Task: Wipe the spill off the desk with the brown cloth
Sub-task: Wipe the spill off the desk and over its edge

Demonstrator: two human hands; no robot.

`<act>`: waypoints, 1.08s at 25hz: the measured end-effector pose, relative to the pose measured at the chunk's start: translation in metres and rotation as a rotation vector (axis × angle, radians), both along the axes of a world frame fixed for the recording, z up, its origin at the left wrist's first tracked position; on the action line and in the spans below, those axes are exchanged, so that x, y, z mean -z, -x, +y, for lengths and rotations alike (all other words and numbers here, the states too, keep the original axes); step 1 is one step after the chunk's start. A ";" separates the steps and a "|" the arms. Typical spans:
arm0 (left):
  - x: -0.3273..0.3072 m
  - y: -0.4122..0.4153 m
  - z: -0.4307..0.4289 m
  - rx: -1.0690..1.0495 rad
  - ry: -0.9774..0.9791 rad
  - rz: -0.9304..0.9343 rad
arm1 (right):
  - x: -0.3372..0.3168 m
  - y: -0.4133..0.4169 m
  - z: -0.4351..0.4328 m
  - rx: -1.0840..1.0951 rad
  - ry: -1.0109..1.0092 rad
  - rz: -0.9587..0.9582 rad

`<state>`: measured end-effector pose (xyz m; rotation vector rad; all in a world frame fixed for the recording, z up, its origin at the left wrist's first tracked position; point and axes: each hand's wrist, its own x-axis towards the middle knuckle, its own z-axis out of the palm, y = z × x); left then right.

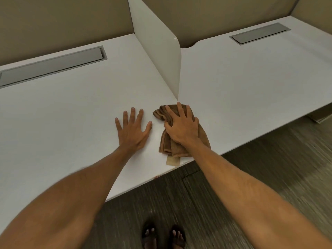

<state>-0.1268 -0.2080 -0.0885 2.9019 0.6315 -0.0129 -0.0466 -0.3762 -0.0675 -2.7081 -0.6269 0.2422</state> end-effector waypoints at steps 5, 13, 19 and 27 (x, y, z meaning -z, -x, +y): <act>0.000 -0.001 0.001 -0.001 0.005 0.012 | -0.005 -0.019 0.002 -0.007 -0.030 0.073; -0.010 -0.038 -0.034 0.096 0.006 -0.016 | -0.004 -0.002 -0.022 -0.034 -0.143 0.060; -0.010 -0.065 -0.060 0.049 -0.020 -0.043 | -0.010 -0.008 -0.040 0.067 -0.487 0.174; 0.007 -0.079 -0.079 -0.057 -0.033 -0.019 | 0.000 -0.047 -0.074 0.337 -1.049 1.036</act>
